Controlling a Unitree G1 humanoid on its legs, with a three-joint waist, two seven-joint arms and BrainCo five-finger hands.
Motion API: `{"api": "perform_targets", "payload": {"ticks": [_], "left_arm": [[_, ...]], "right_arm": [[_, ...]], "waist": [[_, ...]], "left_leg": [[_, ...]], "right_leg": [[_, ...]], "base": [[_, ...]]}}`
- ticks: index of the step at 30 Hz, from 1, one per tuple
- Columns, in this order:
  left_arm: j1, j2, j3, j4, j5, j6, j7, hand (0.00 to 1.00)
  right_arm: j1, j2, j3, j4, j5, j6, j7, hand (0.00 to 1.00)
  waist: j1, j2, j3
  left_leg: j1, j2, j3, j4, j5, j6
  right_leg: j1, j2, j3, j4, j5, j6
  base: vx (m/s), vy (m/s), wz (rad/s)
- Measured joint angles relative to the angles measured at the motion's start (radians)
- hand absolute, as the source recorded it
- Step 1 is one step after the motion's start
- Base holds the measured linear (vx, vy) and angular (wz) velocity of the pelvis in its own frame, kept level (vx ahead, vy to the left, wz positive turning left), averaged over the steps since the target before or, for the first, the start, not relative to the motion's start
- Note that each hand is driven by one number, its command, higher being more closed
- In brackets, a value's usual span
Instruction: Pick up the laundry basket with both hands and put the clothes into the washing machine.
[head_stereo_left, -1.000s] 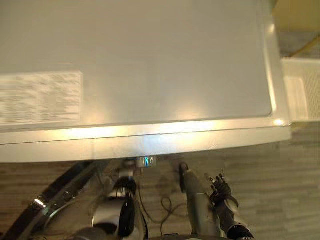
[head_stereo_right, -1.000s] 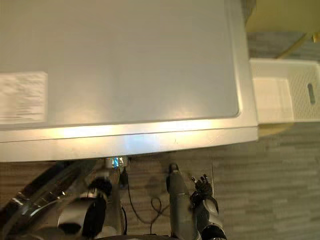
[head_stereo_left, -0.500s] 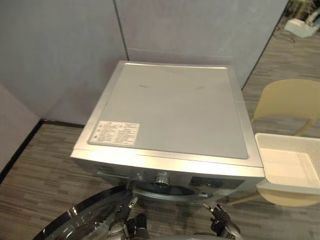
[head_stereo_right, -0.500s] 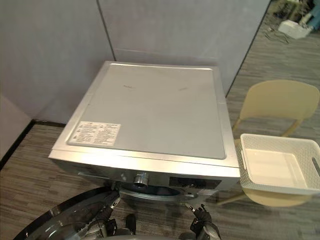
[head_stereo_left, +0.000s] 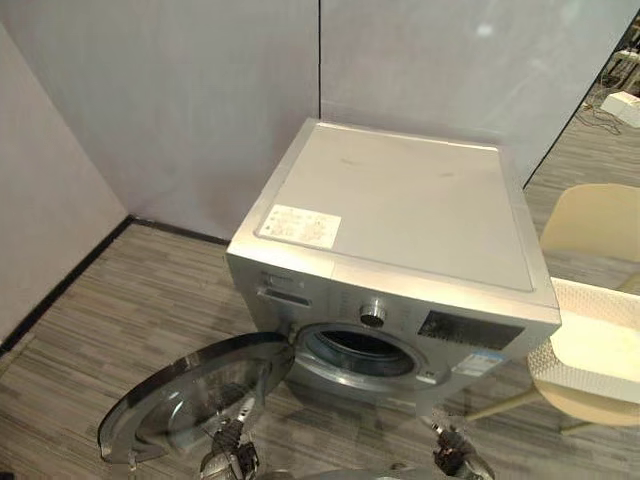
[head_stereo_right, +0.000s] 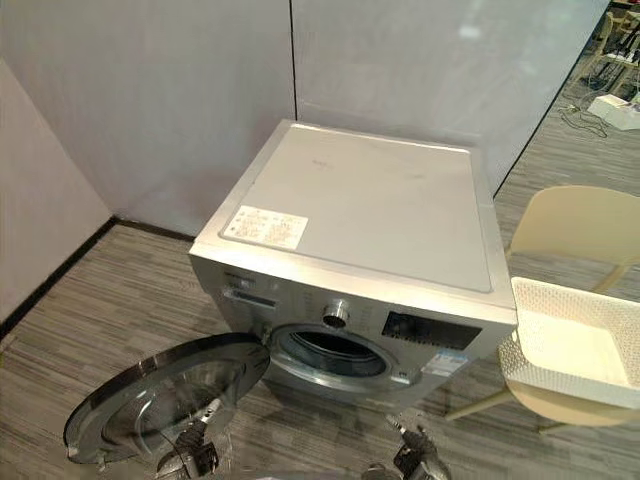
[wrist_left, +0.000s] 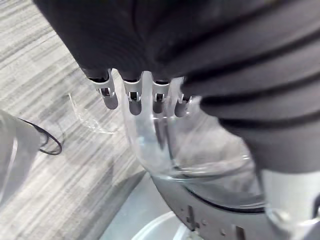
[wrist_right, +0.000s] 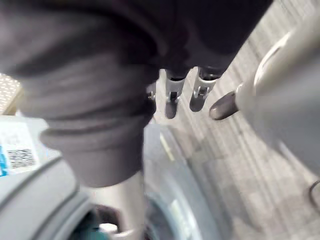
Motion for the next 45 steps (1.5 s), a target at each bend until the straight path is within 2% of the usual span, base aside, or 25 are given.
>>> {"api": "perform_targets", "payload": {"ticks": [1, 3, 4, 7, 10, 11, 12, 13, 14, 16, 17, 18, 20, 22, 24, 27, 31, 33, 34, 35, 37, 39, 40, 43, 45], "left_arm": [[-0.003, 0.007, -0.06, 0.004, 0.002, 0.002, 0.0, 0.0], [-0.006, 0.007, -0.143, 0.005, 0.02, -0.005, -0.001, 0.0], [-0.015, 0.013, -0.185, 0.012, 0.033, -0.012, -0.001, 0.0], [-0.043, 0.007, -0.235, 0.036, 0.079, -0.028, -0.001, 0.0], [-0.042, 0.015, -0.231, 0.067, 0.137, -0.024, -0.002, 0.0], [-0.041, 0.016, -0.225, 0.066, 0.145, -0.024, -0.003, 0.0], [-0.042, 0.018, -0.215, 0.067, 0.159, -0.022, -0.004, 0.0], [-0.041, 0.016, -0.196, 0.067, 0.167, -0.021, -0.004, 0.0], [-0.036, 0.021, -0.172, 0.062, 0.176, -0.018, -0.003, 0.0], [-0.025, 0.036, -0.162, 0.061, 0.178, -0.018, -0.004, 0.0], [-0.014, 0.043, -0.122, 0.054, 0.179, -0.017, -0.004, 0.0], [-0.012, 0.038, -0.111, 0.055, 0.179, -0.016, -0.004, 0.0], [-0.007, 0.023, -0.104, 0.054, 0.149, -0.015, -0.002, 0.0], [-0.017, 0.027, -0.099, 0.051, 0.094, -0.017, 0.004, 0.0], [-0.019, 0.022, -0.101, 0.025, 0.038, -0.021, 0.008, 0.0], [-0.017, 0.004, -0.147, -0.1, -0.047, -0.028, 0.021, 0.0], [0.016, -0.002, -0.227, -0.443, -0.098, -0.046, 0.023, 0.0], [0.05, -0.011, -0.225, -0.609, -0.104, -0.052, 0.024, 0.0], [0.061, -0.014, -0.216, -0.705, -0.105, -0.056, 0.025, 0.0], [0.065, -0.013, -0.201, -0.773, -0.105, -0.062, 0.029, 0.0], [0.081, -0.011, -0.142, -0.885, -0.104, -0.074, 0.047, 0.0], [0.08, 0.001, -0.081, -0.977, -0.083, -0.082, 0.08, 0.0], [0.079, 0.011, -0.054, -1.025, -0.073, -0.091, 0.094, 0.0], [0.03, 0.043, -0.006, -1.075, 0.036, -0.096, 0.17, 0.0], [0.011, 0.056, 0.002, -1.108, 0.072, -0.095, 0.19, 0.0]], "right_arm": [[0.014, 0.0, -0.001, -0.002, 0.001, -0.004, 0.0, 0.0], [0.037, -0.008, 0.02, -0.002, 0.0, -0.005, -0.001, 0.0], [0.05, -0.01, 0.037, -0.002, 0.0, -0.005, -0.002, 0.0], [0.04, -0.022, 0.107, -0.007, -0.003, -0.007, -0.004, 0.0], [0.018, -0.033, 0.183, -0.02, -0.032, -0.01, -0.002, 0.0], [0.018, -0.036, 0.199, -0.026, -0.04, -0.011, -0.001, 0.0], [0.019, -0.04, 0.214, -0.036, -0.043, -0.012, 0.0, 0.0], [0.009, -0.056, 0.215, -0.054, -0.048, -0.011, 0.001, 0.0], [0.031, -0.054, 0.216, -0.096, -0.044, -0.014, 0.003, 0.0], [0.055, -0.046, 0.215, -0.095, -0.044, -0.023, 0.003, 0.0], [0.06, -0.049, 0.226, -0.081, -0.049, -0.023, 0.006, 0.0], [0.059, -0.047, 0.226, -0.084, -0.051, -0.023, 0.007, 0.0], [0.056, -0.064, 0.225, -0.083, -0.061, -0.031, 0.011, 0.0], [0.047, -0.059, 0.227, -0.067, -0.067, -0.028, 0.019, 0.0], [0.047, -0.058, 0.227, -0.06, -0.079, -0.026, 0.018, 0.0], [0.061, -0.064, 0.227, -0.065, -0.078, -0.027, 0.007, 0.0], [0.045, -0.068, 0.228, -0.106, -0.078, -0.042, -0.008, 0.0], [0.038, -0.067, 0.228, -0.136, -0.078, -0.044, -0.01, 0.0], [0.037, -0.067, 0.226, -0.143, -0.079, -0.044, -0.016, 0.0], [0.036, -0.066, 0.226, -0.143, -0.079, -0.043, -0.02, 0.0], [0.042, -0.06, 0.227, -0.142, -0.079, -0.042, -0.021, 0.0], [0.056, -0.054, 0.232, -0.142, -0.08, -0.042, -0.015, 0.0], [0.077, -0.053, 0.236, -0.142, -0.081, -0.041, -0.01, 0.0], [0.102, -0.067, 0.235, -0.147, -0.08, -0.041, 0.002, 0.0], [0.105, -0.064, 0.235, -0.148, -0.079, -0.041, 0.002, 0.0]], "waist": [[-0.005, -0.003, -0.001], [-0.003, -0.005, -0.002], [-0.006, -0.008, 0.002], [-0.005, -0.021, 0.037], [-0.006, -0.034, 0.084], [-0.005, -0.034, 0.084], [0.0, -0.027, 0.085], [-0.002, 0.003, 0.1], [-0.005, -0.001, 0.103], [-0.003, -0.02, 0.092], [0.004, -0.026, 0.08], [0.006, -0.024, 0.072], [0.021, 0.01, 0.058], [0.038, -0.01, 0.049], [0.031, -0.004, 0.046], [0.024, -0.003, 0.044], [0.031, -0.01, 0.089], [0.039, 0.004, 0.093], [0.044, 0.011, 0.089], [0.052, 0.013, 0.088], [0.052, 0.012, 0.077], [0.05, 0.01, 0.061], [0.041, 0.014, 0.042], [0.014, 0.034, 0.02], [0.014, 0.025, 0.017]], "left_leg": [[-0.001, -0.008, -0.004, -0.048, 0.033, 0.0], [0.038, -0.027, -0.001, -0.16, 0.098, 0.001], [0.068, -0.047, -0.002, -0.247, 0.146, 0.001], [0.103, -0.068, 0.019, -0.356, 0.213, 0.009], [0.115, -0.065, 0.059, -0.329, 0.213, 0.025], [0.106, -0.062, 0.066, -0.312, 0.204, 0.041], [0.092, -0.047, 0.082, -0.291, 0.19, 0.07], [0.082, -0.004, 0.104, -0.271, 0.193, 0.095], [0.084, 0.015, 0.087, -0.268, 0.213, 0.061], [0.09, 0.011, 0.042, -0.281, 0.217, 0.069], [0.093, -0.006, 0.002, -0.317, 0.228, 0.084], [0.091, -0.003, -0.015, -0.328, 0.23, 0.086], [0.043, -0.004, -0.058, -0.332, 0.248, 0.072], [0.003, -0.022, -0.049, -0.335, 0.298, 0.024], [-0.003, -0.018, -0.063, -0.354, 0.325, 0.017], [-0.026, -0.006, -0.111, -0.334, 0.342, 0.023], [-0.166, -0.002, -0.168, -0.051, 0.289, -0.02], [-0.172, 0.004, -0.164, -0.031, 0.254, 0.001], [-0.174, 0.001, -0.153, -0.042, 0.199, 0.086], [-0.17, 0.001, -0.131, -0.048, 0.185, 0.114], [-0.157, 0.003, -0.087, -0.08, 0.185, 0.114], [-0.124, -0.006, -0.061, -0.158, 0.213, 0.073], [-0.101, -0.017, -0.056, -0.242, 0.273, 0.037], [-0.057, -0.039, -0.076, -0.4, 0.405, 0.043], [-0.058, -0.044, -0.076, -0.4, 0.412, 0.033]], "right_leg": [[-0.004, 0.0, 0.0, -0.019, 0.043, -0.015], [-0.012, -0.008, -0.001, -0.035, 0.094, -0.001], [-0.018, -0.017, -0.003, -0.04, 0.106, 0.009], [-0.048, -0.024, 0.0, -0.043, 0.108, 0.012], [-0.069, -0.021, -0.003, 0.002, 0.125, 0.027], [-0.081, -0.019, -0.001, 0.014, 0.137, 0.03], [-0.08, -0.005, 0.005, -0.007, 0.182, 0.061], [-0.096, 0.003, 0.029, 0.084, 0.134, 0.044], [-0.171, -0.001, 0.064, 0.473, -0.009, -0.009], [-0.152, 0.002, 0.116, 0.651, -0.018, -0.002], [-0.105, 0.025, 0.155, 0.585, -0.053, 0.038], [-0.091, 0.039, 0.162, 0.54, -0.059, 0.042], [-0.048, 0.056, 0.159, 0.377, -0.099, 0.022], [0.021, 0.036, 0.158, 0.152, -0.166, 0.018], [0.055, 0.043, 0.151, 0.061, -0.16, 0.028], [0.079, 0.054, 0.091, 0.053, -0.159, 0.026], [0.119, 0.059, 0.019, 0.055, -0.152, 0.015], [0.119, 0.061, 0.02, 0.061, -0.153, 0.016], [0.109, 0.055, 0.025, 0.072, -0.155, 0.019], [0.106, 0.05, 0.035, 0.075, -0.154, 0.021], [0.092, 0.03, 0.059, 0.071, -0.148, 0.027], [0.092, 0.023, 0.075, 0.038, -0.137, 0.037], [0.092, 0.021, 0.077, 0.008, -0.128, 0.044], [0.096, 0.013, 0.035, -0.024, -0.102, 0.056], [0.1, 0.007, 0.028, -0.029, -0.098, 0.058]], "base": [[-0.16, 0.04, 0.05], [-0.17, 0.02, 0.06], [-0.11, 0.009, 0.04], [-0.14, -0.061, -0.18], [-0.16, -0.066, -0.37], [-0.18, -0.052, -0.29], [-0.12, -0.032, -0.19], [-0.13, -0.061, 0.11], [-0.06, -0.067, 0.4], [-0.04, -0.114, 0.74], [-0.02, -0.126, 0.64], [-0.01, -0.128, 0.35], [-0.01, -0.08, -0.22], [-0.08, -0.139, -0.42], [-0.09, -0.116, 0.07], [-0.09, -0.071, 0.51], [-0.1, -0.007, 0.56], [-0.12, 0.052, 0.07], [-0.1, 0.094, -0.07], [-0.07, 0.082, -0.13], [-0.04, 0.078, -0.28], [0.01, 0.032, -0.18], [0.06, 0.004, 0.04], [0.09, 0.029, 0.25], [0.09, 0.017, 0.08]]}}
